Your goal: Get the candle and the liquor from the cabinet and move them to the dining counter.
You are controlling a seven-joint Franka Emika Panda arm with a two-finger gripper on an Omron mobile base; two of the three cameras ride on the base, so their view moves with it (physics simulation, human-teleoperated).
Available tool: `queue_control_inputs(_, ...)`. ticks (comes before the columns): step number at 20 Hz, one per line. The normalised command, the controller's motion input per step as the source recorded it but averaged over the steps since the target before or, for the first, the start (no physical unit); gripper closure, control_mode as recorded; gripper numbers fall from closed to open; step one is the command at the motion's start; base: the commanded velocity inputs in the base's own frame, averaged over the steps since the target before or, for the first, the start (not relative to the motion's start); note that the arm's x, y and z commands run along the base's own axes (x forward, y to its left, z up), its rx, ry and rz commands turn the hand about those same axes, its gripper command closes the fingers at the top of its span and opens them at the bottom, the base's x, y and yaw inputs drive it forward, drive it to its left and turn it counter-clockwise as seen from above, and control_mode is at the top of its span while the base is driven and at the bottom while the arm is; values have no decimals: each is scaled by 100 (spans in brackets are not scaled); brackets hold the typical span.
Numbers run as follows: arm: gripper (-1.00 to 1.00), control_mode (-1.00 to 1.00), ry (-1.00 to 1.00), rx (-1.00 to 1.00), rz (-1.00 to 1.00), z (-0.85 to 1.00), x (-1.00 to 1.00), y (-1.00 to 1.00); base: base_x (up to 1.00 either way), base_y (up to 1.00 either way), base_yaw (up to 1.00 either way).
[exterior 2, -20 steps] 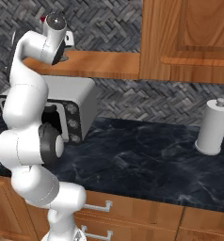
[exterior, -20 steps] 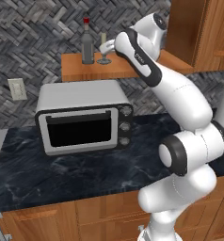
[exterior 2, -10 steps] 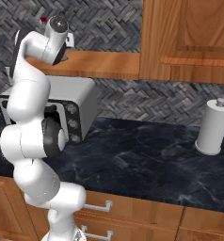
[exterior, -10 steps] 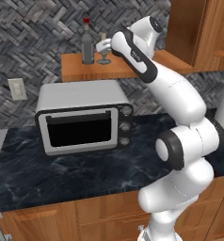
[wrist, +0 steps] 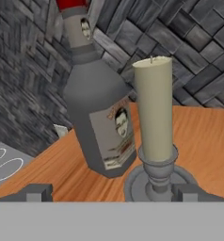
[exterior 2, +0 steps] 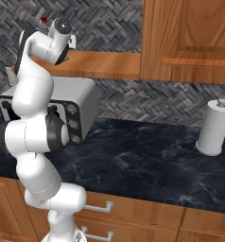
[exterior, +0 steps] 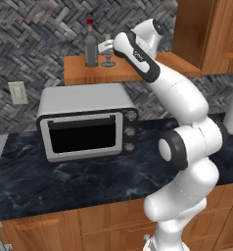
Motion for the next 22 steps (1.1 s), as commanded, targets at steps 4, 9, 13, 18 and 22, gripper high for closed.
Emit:
queue_control_inputs(4, -100, -100, 9, 0, -1, 0, 16, 0, 0, 0, 0)
queue_control_inputs(9, -100, -100, 6, 0, 0, 0, 20, 0, 0, 0, 0)
queue_control_inputs(13, -100, -100, 1, 0, 0, 0, 18, 0, 0, 0, 0)
queue_control_inputs(18, -100, -100, 0, 0, 0, -6, 16, 6, 0, 0, 0)
queue_control_inputs(22, -100, -100, 0, 0, 0, -5, 18, 4, 0, 0, 0)
